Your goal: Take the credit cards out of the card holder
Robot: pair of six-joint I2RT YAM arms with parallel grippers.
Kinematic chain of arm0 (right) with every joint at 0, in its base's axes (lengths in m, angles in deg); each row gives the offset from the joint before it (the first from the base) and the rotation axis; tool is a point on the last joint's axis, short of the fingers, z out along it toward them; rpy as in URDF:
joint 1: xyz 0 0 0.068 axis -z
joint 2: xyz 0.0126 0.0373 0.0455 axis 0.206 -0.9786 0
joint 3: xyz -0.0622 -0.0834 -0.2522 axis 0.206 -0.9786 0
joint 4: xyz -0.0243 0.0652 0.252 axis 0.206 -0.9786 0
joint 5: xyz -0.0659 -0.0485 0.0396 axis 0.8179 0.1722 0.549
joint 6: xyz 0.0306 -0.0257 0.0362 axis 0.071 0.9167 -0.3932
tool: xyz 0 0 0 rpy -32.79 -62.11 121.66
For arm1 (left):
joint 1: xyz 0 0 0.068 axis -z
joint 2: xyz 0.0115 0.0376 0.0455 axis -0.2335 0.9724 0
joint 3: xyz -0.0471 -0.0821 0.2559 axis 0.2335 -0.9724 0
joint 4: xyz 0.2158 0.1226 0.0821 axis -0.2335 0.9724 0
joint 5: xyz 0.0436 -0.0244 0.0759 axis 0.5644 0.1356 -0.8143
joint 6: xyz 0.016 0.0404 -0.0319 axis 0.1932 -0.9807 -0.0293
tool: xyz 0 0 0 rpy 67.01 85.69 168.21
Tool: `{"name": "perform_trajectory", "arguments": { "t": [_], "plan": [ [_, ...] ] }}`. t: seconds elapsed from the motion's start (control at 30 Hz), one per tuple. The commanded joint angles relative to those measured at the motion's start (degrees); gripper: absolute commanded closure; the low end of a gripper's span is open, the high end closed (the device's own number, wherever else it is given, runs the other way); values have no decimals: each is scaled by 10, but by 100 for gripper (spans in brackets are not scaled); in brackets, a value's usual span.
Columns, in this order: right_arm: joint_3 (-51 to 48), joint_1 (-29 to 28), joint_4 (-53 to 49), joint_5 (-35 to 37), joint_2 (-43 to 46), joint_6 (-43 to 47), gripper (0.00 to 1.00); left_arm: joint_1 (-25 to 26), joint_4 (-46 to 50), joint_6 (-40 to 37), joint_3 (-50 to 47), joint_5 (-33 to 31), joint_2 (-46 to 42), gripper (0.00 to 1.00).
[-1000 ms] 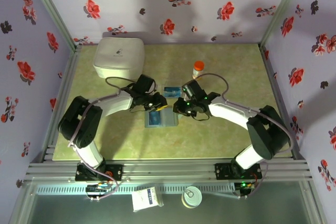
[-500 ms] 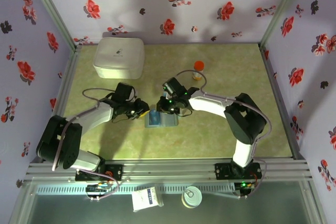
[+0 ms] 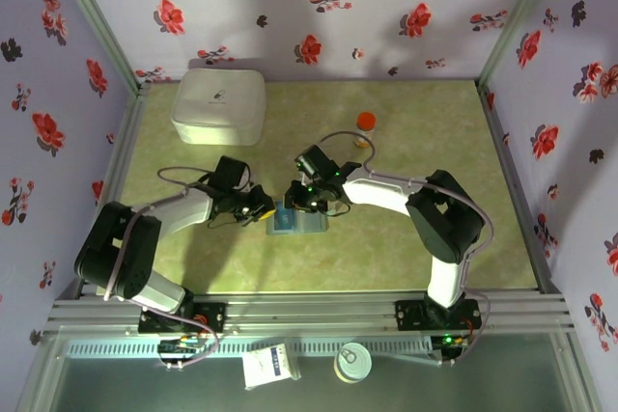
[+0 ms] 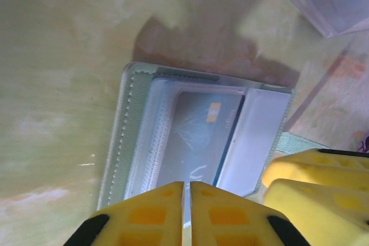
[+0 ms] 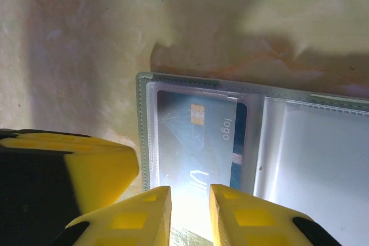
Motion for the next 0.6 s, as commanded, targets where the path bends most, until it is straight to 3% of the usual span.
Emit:
{"name": "perform_trajectory", "arguments": {
  "t": [0.0, 0.57],
  "plan": [
    [-4, -3, 7, -5, -12, -7, 75, -2, -4, -13, 0, 6, 9, 90],
    [-9, -3, 25, -20, -42, -11, 76, -2, -12, -17, -12, 3, 35, 95]
  ]
}}
